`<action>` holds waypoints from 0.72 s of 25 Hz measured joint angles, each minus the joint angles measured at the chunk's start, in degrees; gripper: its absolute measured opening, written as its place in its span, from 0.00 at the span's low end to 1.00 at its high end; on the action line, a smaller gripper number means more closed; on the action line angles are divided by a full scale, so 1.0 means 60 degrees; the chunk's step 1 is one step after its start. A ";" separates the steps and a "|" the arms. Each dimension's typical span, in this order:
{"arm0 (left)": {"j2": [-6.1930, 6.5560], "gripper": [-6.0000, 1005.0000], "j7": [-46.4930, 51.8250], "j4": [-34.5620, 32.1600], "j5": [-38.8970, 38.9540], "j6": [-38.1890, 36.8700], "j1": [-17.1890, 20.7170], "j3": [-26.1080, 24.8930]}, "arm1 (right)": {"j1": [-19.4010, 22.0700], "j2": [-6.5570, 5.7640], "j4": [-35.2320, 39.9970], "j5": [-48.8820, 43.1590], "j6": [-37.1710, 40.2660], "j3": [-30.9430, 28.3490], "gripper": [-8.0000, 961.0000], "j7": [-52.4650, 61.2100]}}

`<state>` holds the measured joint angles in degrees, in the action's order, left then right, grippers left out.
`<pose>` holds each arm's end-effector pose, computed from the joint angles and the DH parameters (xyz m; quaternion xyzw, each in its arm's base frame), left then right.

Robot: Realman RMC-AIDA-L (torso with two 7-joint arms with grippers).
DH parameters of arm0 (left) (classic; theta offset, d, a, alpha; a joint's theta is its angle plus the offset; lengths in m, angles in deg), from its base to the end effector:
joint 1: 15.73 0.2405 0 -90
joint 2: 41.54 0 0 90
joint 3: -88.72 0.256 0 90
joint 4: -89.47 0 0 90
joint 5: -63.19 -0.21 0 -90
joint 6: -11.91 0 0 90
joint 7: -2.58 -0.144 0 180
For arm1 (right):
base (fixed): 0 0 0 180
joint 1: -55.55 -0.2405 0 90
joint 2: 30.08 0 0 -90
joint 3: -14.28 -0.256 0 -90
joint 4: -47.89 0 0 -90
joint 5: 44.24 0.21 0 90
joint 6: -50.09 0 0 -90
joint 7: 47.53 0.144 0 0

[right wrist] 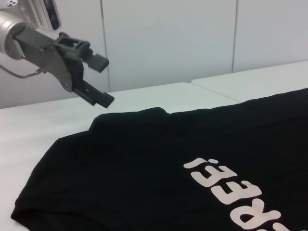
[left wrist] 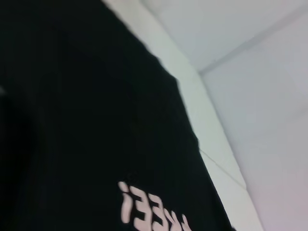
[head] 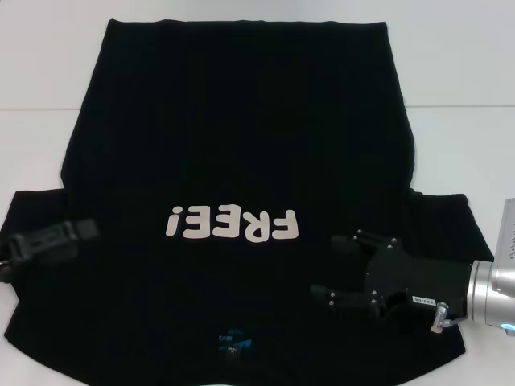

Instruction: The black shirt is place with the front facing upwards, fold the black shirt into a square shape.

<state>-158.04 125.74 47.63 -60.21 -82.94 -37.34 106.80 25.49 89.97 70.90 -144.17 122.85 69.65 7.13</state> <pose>-0.3426 0.2826 0.0659 -0.7053 -0.6192 -0.3166 0.1373 0.2733 0.3203 -0.0674 -0.9558 0.1214 0.2026 0.1752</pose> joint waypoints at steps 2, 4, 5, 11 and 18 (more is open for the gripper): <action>0.0155 0.94 0.0727 -0.0073 -0.0389 -0.0140 -0.0081 -0.0489 | -0.0007 0.0000 -0.0006 -0.0003 -0.0008 0.0000 0.96 0.0007; 0.0300 0.93 0.1421 -0.0203 -0.0843 -0.0287 -0.0140 -0.1088 | -0.0019 0.0007 -0.0006 -0.0008 -0.0017 0.0004 0.96 0.0012; 0.0345 0.93 0.1627 -0.0264 -0.0973 -0.0313 -0.0145 -0.1262 | -0.0023 0.0010 -0.0010 -0.0012 -0.0017 0.0007 0.96 0.0015; 0.0575 0.93 0.2473 -0.0503 -0.1970 0.0046 -0.0128 -0.2261 | -0.0029 0.0020 -0.0019 -0.0028 -0.0019 0.0015 0.96 0.0028; 0.0585 0.93 0.2675 -0.0257 -0.2475 0.1072 -0.0067 -0.2478 | -0.0043 0.0030 -0.0019 -0.0030 0.0008 0.0015 0.96 0.0031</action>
<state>-154.53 141.79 46.09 -75.06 -76.51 -37.74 91.93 25.23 90.15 70.79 -144.35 122.89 69.74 7.31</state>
